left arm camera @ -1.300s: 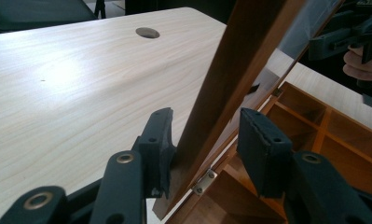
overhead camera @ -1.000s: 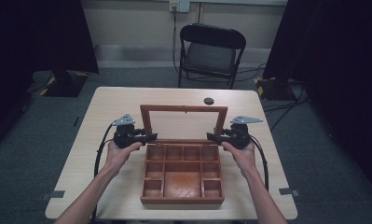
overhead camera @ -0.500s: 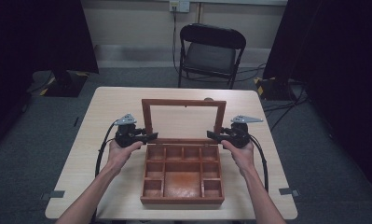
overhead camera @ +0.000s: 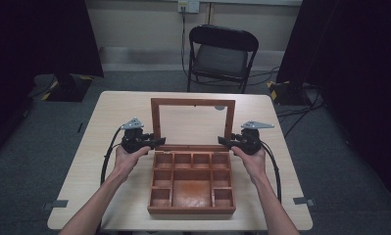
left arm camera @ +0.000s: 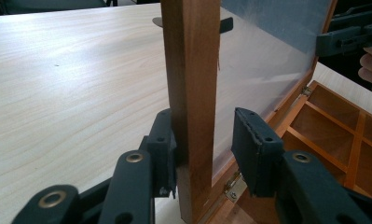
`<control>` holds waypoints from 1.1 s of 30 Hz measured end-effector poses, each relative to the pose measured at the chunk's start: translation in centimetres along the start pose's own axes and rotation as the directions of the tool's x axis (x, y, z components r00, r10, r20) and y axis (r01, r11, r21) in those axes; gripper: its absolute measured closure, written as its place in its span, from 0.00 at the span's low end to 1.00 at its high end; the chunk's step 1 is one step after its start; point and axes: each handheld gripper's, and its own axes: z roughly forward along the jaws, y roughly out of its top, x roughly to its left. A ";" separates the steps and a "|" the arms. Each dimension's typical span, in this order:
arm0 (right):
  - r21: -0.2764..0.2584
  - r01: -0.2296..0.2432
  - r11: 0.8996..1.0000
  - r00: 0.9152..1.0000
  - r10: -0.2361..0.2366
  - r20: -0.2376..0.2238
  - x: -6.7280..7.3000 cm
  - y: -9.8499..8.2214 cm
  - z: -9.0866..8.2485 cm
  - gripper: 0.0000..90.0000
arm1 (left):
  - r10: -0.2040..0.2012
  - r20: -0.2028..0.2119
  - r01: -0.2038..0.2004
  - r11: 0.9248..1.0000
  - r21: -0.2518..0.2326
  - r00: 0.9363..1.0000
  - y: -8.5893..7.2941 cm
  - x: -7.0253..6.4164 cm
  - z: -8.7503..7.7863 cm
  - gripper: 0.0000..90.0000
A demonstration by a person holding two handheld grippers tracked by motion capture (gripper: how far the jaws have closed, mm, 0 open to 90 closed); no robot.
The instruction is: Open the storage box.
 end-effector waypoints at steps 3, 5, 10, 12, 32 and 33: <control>-0.001 -0.010 1.000 1.000 0.010 0.007 0.0 0.0 0.1 0.61 | -0.006 0.000 0.006 1.000 0.001 1.000 0.0 0.1 0.1 0.68; 0.000 -0.008 1.000 1.000 0.008 0.008 0.0 0.0 0.1 0.62 | -0.007 -0.001 0.007 1.000 0.003 1.000 0.0 0.1 0.1 0.68; -0.003 -0.017 1.000 1.000 0.017 0.011 -0.2 0.0 0.2 0.62 | -0.023 0.003 0.023 1.000 0.015 1.000 -0.2 0.3 0.4 0.65; -0.004 -0.021 1.000 1.000 0.021 0.009 -0.3 -0.1 0.3 0.62 | -0.027 0.000 0.027 0.999 0.017 1.000 -0.4 0.3 0.6 0.64; -0.009 -0.047 0.999 0.999 0.048 0.019 -0.8 -0.1 1.1 0.60 | -0.051 0.000 0.051 0.998 0.040 0.999 -0.4 0.9 0.9 0.65; -0.008 -0.047 0.999 0.999 0.047 0.021 -0.8 -0.1 1.2 0.59 | -0.050 0.000 0.050 0.998 0.041 0.999 -0.4 1.0 0.9 0.65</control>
